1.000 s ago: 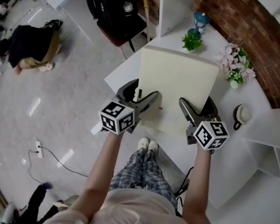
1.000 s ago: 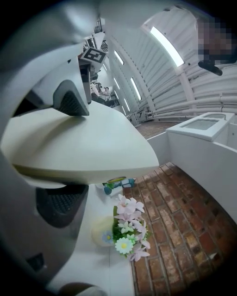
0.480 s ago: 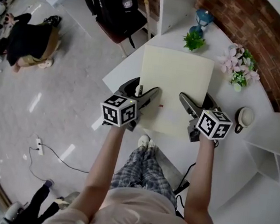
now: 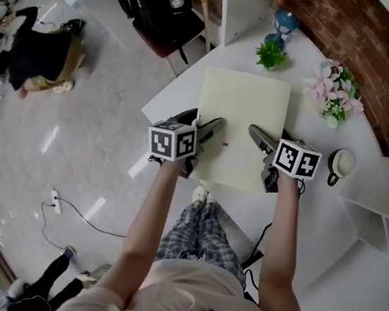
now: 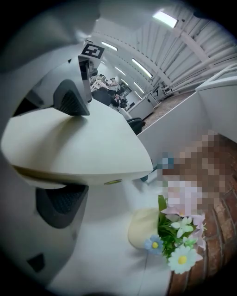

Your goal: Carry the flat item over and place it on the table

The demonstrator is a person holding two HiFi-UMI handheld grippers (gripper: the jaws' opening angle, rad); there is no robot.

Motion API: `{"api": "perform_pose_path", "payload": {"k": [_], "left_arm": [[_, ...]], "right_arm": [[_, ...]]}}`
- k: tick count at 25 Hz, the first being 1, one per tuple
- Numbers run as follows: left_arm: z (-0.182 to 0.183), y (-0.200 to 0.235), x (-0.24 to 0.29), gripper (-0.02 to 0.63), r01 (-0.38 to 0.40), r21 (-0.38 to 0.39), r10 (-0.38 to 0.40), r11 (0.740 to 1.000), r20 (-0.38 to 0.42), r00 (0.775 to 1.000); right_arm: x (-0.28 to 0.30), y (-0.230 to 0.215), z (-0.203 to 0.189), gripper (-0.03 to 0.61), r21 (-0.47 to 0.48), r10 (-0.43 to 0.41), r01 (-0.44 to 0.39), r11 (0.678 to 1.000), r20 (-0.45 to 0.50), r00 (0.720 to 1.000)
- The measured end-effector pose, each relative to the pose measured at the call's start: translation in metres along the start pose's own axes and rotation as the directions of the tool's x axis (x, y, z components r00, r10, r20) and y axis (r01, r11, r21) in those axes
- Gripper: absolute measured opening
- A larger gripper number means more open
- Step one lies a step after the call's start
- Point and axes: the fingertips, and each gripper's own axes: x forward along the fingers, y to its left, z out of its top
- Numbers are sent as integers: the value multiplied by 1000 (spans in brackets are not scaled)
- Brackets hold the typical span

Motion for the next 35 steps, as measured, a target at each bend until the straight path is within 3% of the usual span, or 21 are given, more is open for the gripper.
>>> {"api": "perform_pose_path", "payload": {"k": [7, 14, 21, 29, 35], "left_arm": [[-21, 12, 16, 339, -47, -53, 42, 997, -97, 994], [-23, 14, 17, 341, -52, -64, 44, 997, -116, 992], [-21, 13, 17, 342, -51, -66, 44, 997, -105, 994], [-12, 11, 5, 341, -66, -13, 64, 998, -86, 994], [9, -3, -24, 339, -64, 48, 62, 997, 40, 997]], "right_arm": [[14, -15, -16, 471, 28, -49, 51, 998, -74, 996], [15, -16, -18, 472, 35, -55, 58, 998, -86, 995], [14, -16, -17, 472, 36, -50, 53, 998, -81, 995], [1, -10, -7, 472, 9, -58, 58, 998, -31, 998], [-37, 4, 15, 471, -8, -48, 49, 999, 104, 993]]}}
